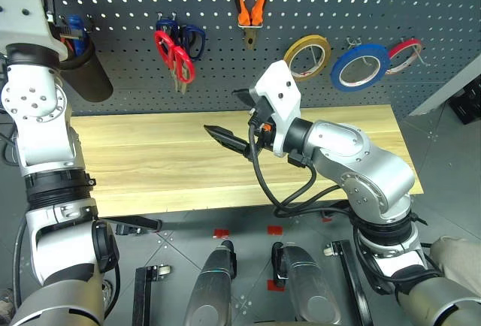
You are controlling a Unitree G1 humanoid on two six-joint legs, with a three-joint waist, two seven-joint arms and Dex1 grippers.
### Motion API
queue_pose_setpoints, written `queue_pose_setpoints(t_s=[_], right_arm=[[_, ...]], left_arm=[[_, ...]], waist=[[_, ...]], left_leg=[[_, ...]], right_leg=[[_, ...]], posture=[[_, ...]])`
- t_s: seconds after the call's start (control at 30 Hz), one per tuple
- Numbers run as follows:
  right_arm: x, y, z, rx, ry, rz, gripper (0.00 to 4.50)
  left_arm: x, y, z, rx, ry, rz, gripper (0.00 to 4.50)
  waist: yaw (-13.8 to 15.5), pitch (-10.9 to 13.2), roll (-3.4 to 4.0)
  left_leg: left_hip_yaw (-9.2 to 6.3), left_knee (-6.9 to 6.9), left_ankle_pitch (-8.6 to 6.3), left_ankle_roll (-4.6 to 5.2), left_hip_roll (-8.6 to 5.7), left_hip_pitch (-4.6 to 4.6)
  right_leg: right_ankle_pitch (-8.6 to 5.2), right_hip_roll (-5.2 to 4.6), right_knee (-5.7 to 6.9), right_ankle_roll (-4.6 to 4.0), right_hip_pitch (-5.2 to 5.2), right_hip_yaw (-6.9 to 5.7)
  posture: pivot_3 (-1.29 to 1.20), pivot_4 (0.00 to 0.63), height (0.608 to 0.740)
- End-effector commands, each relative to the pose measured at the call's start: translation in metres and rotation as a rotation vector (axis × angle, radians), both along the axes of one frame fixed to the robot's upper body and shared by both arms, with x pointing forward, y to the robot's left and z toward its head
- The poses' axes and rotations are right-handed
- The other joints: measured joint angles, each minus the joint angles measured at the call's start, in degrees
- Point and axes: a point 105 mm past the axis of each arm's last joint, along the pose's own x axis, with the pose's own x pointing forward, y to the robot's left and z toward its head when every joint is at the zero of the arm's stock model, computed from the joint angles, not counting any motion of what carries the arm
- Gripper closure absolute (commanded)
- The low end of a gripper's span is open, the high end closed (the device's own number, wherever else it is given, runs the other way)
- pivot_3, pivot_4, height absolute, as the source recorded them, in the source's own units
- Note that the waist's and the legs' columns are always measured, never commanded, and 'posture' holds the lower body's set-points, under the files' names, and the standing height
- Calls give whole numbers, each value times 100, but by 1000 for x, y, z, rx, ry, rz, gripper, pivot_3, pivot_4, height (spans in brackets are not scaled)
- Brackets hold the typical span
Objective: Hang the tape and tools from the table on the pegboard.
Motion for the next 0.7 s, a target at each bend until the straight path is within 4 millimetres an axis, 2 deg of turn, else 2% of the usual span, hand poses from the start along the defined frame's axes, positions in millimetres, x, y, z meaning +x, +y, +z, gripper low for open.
queue_pose_setpoints(t_s=[0.03, 0.2, 0.37, 0.47, 0.7], right_arm=[[-10, 5, 26, 84, -88, 38, 0], [-9, 5, 45, 180, -99, 26, 0], [-11, 8, 49, 191, -110, 38, 0], [-11, 9, 48, 186, -112, 42, 0], [-10, 8, 44, 171, -110, 41, 0]], left_arm=[[0, 2, -1, -39, -32, -5, 3699], [-1, 8, -9, -75, -36, 15, 3699], [-4, 12, -14, -109, -46, 21, 3699], [-6, 14, -14, -145, -64, 1, 2653], [-10, 13, -9, -159, -94, 8, 624]], waist=[[-1, -21, -2], [-23, -75, 2], [-25, -135, 0], [-26, -156, -2], [-27, -172, -2]], left_leg=[[0, 0, 0, 0, 0, 0], [0, 1, 0, 0, 2, 3], [0, 1, 0, 0, 1, 5], [0, 1, 0, 0, 2, 5], [-1, 4, 0, 0, 1, 5]], right_leg=[[0, 0, 2, 0, 0, -1], [1, 1, 9, -1, 0, 0], [2, 1, 9, -2, 0, 1], [2, 1, 12, -3, 0, 0], [3, 1, 16, -5, 0, 0]], posture=[[-84, 279, 740], [-84, 279, 740], [-84, 271, 740], [-84, 271, 740], [-85, 256, 740]])
